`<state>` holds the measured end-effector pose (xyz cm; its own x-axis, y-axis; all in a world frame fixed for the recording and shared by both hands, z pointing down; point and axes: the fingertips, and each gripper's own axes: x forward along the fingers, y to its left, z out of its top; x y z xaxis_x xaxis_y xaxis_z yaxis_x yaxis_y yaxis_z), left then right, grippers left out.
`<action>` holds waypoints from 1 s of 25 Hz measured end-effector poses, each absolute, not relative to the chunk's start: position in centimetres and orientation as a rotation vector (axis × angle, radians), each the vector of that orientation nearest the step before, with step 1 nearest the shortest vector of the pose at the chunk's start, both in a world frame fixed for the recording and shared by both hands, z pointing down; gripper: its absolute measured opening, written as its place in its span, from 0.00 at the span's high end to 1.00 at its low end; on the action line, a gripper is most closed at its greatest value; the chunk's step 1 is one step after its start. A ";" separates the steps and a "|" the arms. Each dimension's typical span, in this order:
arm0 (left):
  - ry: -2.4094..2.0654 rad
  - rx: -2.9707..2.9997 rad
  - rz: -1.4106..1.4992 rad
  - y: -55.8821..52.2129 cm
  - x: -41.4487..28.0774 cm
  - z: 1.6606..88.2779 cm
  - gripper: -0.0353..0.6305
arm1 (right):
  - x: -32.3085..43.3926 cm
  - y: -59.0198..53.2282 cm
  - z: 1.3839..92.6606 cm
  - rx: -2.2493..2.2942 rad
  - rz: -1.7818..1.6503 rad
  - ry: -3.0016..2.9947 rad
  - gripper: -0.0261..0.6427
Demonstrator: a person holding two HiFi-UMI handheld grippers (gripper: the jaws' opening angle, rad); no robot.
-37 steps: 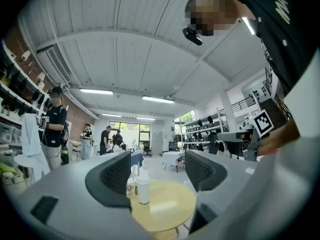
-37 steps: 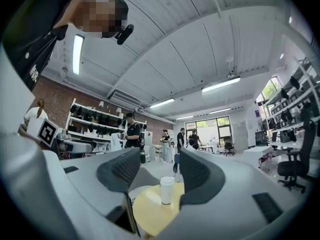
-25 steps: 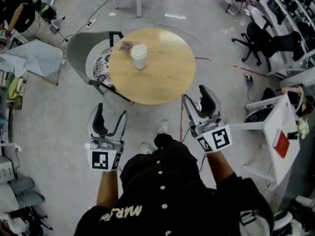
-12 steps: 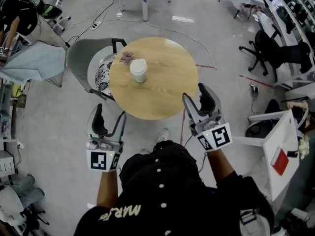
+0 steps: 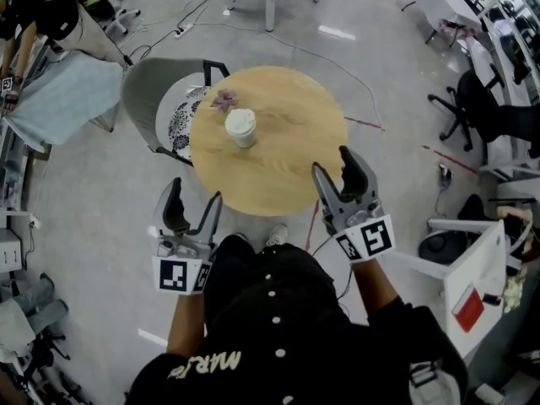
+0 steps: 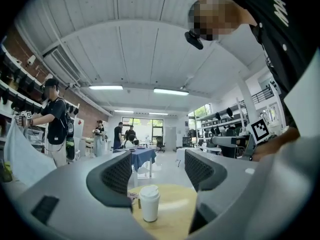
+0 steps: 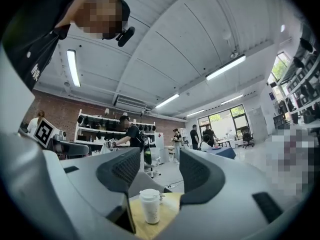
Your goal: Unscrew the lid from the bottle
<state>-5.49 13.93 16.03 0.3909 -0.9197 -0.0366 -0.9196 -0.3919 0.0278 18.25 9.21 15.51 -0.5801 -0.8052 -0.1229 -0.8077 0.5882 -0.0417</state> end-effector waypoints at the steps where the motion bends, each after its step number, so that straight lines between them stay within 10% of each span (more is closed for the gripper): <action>1: -1.730 2.614 -0.064 13.6 -5.6 16.3 0.46 | 18.0 8.7 15.7 -1.366 0.019 2.687 0.61; 25: -1.558 2.684 0.075 1.8 -12.9 20.9 0.46 | 9.1 -2.6 18.2 -1.400 -0.027 2.762 0.61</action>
<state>-12.88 1.80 20.90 0.4951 -0.8667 0.0604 -0.8685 -0.4956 0.0074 9.05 -2.61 18.15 -0.5905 -0.8064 -0.0322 -0.8056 0.5913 -0.0355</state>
